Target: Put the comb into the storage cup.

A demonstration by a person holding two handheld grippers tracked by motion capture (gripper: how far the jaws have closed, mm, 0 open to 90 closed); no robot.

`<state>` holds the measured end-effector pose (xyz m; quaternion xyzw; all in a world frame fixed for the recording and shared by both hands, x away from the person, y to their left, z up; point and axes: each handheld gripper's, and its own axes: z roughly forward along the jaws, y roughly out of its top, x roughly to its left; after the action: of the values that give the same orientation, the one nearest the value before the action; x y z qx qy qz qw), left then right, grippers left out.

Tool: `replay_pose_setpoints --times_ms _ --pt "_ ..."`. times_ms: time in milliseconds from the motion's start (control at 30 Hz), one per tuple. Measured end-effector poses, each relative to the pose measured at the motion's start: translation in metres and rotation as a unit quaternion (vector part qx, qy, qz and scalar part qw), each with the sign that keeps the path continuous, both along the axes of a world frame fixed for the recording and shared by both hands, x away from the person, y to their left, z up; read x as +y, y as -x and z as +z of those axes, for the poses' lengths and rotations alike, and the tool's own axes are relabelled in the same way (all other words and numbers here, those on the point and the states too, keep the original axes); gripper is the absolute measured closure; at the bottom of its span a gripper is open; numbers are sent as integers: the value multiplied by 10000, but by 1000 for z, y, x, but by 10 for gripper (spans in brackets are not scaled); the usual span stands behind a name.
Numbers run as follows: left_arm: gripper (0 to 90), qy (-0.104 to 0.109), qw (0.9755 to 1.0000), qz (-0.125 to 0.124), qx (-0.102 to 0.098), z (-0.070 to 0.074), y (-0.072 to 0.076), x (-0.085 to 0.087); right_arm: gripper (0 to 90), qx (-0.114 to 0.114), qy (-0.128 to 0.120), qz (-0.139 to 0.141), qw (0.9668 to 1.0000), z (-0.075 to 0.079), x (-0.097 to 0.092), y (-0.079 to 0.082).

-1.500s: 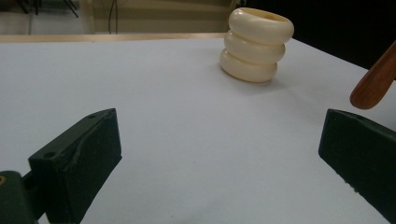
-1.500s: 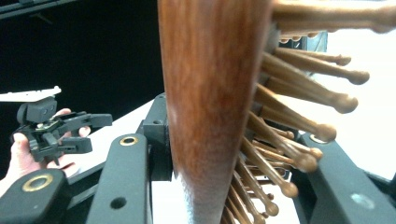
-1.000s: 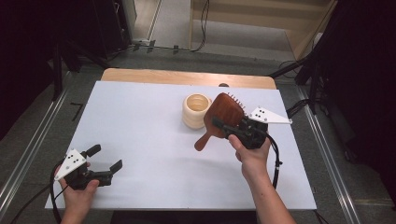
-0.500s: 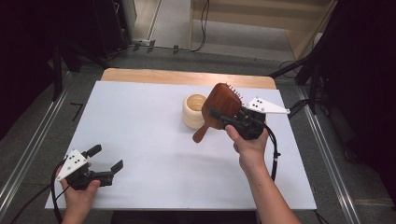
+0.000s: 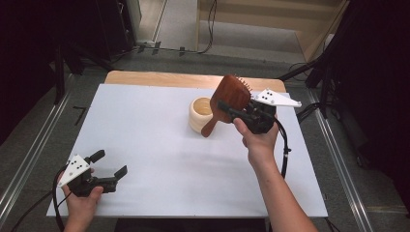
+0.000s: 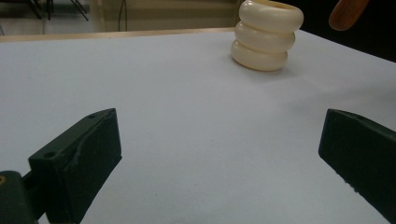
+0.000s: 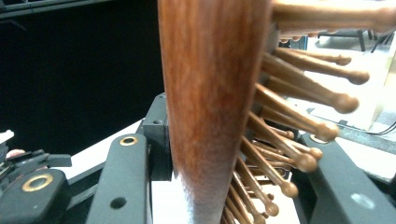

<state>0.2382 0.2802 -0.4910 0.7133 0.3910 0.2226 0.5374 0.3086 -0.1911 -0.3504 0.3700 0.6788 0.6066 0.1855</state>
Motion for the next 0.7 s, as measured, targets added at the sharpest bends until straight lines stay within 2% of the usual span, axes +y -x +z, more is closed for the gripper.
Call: replay_pose_setpoints --times_ms 433,700 --pt "0 59 10000 10 4 0 0 1 533 -231 -112 -201 9995 17 -7 -13" --pt "0 60 10000 6 15 0 0 2 533 -279 -81 -274 9992 18 -5 -24"
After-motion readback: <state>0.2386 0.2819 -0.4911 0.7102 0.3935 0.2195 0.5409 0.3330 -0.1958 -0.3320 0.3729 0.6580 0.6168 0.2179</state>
